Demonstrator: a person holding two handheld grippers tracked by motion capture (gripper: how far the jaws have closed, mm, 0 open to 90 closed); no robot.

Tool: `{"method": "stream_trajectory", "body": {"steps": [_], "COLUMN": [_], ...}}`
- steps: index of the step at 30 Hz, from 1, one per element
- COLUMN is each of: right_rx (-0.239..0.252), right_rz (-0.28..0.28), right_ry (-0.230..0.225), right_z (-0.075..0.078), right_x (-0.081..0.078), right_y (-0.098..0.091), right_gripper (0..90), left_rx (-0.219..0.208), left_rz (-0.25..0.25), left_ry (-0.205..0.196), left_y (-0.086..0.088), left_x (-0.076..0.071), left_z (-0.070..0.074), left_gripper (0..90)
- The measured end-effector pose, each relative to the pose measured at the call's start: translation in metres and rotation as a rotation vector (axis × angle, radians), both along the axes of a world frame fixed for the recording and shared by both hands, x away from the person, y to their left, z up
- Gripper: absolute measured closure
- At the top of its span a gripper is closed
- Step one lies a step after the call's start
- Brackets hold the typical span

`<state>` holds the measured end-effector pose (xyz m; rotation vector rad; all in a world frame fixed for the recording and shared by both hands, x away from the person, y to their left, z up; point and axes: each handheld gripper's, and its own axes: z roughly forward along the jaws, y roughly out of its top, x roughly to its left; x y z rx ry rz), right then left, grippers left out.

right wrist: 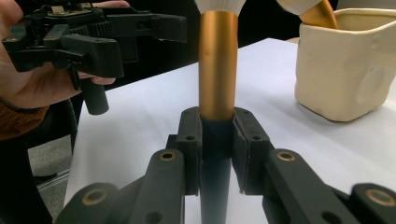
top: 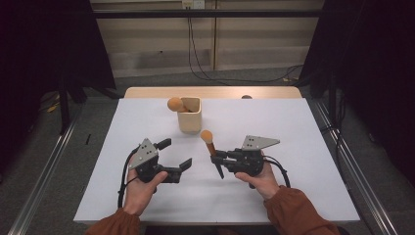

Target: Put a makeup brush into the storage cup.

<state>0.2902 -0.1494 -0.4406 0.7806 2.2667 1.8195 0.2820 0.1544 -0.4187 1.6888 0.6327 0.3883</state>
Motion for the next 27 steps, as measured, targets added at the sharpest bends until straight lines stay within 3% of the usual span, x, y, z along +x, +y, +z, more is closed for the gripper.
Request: {"method": "stream_trajectory", "body": {"steps": [16, 18, 20, 27], "right_rx": [0.006, 0.007, 0.008, 0.012], "right_rz": [0.007, 0.007, 0.006, 0.001], "right_ry": [0.001, 0.000, -0.002, -0.006], "right_z": [0.000, 0.000, 0.001, 0.002], "right_x": [-0.001, -0.001, -0.001, -0.002], "right_y": [0.003, 0.003, 0.003, 0.003], "right_gripper": [75.1, 75.1, 75.2, 75.1], "left_rx": [-0.003, -0.016, 0.001, -0.011], "left_rz": [-0.065, -0.078, -0.067, -0.082], "left_ry": [-0.012, 0.011, 0.008, 0.001], "left_y": [-0.039, -0.047, -0.054, -0.069], "left_x": [0.018, 0.020, 0.021, 0.023], "left_z": [0.012, 0.013, 0.015, 0.020], "left_gripper": [2.9, 1.8, 1.8, 5.3]}}
